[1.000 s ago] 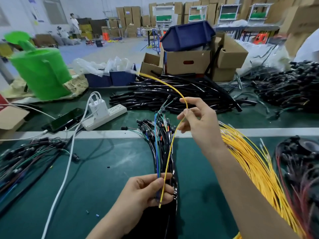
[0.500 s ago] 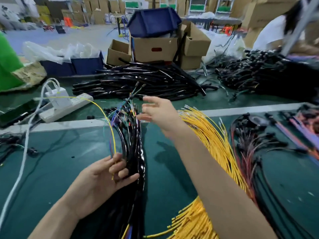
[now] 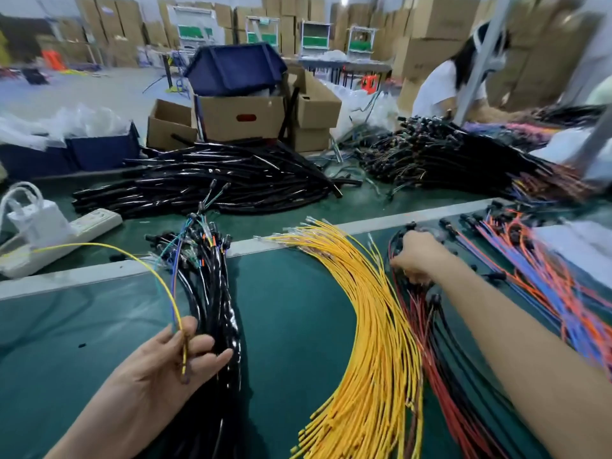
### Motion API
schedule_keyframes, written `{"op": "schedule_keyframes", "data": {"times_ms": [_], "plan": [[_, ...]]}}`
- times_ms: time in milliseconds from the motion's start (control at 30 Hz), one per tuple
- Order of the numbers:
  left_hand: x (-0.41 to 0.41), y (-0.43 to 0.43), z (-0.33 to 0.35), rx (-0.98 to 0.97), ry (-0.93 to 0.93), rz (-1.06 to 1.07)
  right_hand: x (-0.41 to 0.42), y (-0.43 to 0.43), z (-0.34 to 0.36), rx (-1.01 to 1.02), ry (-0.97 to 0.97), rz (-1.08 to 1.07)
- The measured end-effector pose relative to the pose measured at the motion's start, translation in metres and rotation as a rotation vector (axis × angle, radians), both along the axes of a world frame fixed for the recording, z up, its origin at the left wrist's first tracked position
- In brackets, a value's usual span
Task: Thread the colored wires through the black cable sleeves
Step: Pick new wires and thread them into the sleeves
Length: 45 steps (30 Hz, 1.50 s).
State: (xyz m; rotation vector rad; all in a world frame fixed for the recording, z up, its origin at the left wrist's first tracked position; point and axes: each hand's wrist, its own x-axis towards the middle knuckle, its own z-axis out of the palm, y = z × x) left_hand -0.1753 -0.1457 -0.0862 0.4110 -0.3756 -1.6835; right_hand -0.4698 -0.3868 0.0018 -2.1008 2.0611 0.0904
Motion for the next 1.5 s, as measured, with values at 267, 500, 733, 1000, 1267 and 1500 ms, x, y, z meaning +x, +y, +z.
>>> {"op": "schedule_keyframes", "data": {"times_ms": [267,500,733,1000,1267,1500], "plan": [[0.006,-0.004,0.019,0.011,-0.355,0.248,-0.006,-0.002,-0.01,0.031,-0.118,-0.026],[-0.003,-0.008,0.01,0.105,-0.38,0.243,-0.015,0.003,-0.011,0.013,-0.675,-0.188],[-0.005,-0.006,0.017,0.119,-0.391,0.21,-0.004,0.013,0.034,-0.116,-1.3,-0.286],[-0.014,-0.006,0.024,0.148,-0.427,0.227,0.016,0.018,0.05,-0.054,-1.402,-0.257],[-0.023,-0.004,0.029,0.149,-0.512,0.3,0.082,0.014,0.135,-0.139,-0.993,0.112],[-0.024,-0.007,0.028,0.121,-0.532,0.324,0.172,0.041,0.173,0.42,-1.184,0.309]]}}
